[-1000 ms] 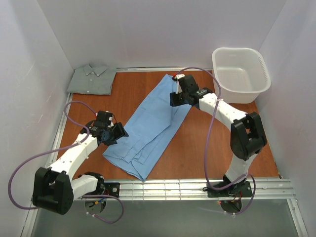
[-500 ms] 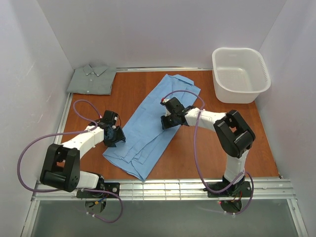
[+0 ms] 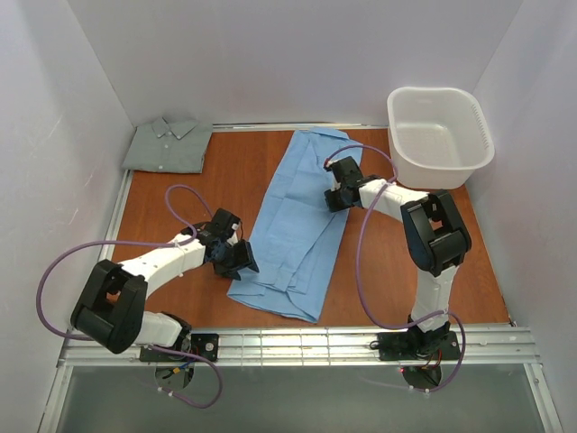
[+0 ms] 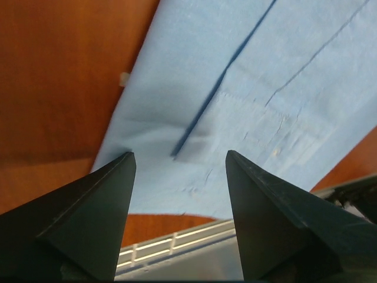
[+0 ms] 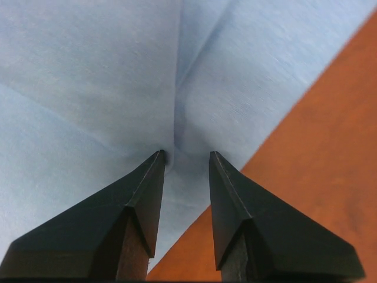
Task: Fold and stack the long sleeve shirts
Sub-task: Fold the shirt
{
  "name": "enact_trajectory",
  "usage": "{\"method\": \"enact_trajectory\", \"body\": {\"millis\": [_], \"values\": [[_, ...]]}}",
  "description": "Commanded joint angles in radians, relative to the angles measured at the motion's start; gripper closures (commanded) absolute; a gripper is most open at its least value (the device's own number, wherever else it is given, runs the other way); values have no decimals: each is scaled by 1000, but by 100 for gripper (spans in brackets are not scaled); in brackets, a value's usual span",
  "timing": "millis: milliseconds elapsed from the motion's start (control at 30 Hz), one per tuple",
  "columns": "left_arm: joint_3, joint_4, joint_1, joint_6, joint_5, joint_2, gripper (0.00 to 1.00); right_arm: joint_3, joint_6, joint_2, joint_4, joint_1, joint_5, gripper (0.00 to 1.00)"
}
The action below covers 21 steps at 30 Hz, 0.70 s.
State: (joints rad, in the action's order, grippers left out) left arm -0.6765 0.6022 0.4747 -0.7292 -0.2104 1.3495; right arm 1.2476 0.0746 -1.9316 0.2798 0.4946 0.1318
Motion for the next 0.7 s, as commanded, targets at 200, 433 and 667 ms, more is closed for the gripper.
{"method": "enact_trajectory", "body": {"millis": [200, 433, 667], "values": [[-89, 8, 145, -128, -61, -58, 37, -8, -46, 182, 96, -21, -7, 66], [-74, 88, 145, -136, 115, -112, 36, -117, -18, 333, 98, 206, -124, 62], [-31, 70, 121, -131, 198, -86, 42, -135, -108, 349, 185, 511, -136, 57]]}}
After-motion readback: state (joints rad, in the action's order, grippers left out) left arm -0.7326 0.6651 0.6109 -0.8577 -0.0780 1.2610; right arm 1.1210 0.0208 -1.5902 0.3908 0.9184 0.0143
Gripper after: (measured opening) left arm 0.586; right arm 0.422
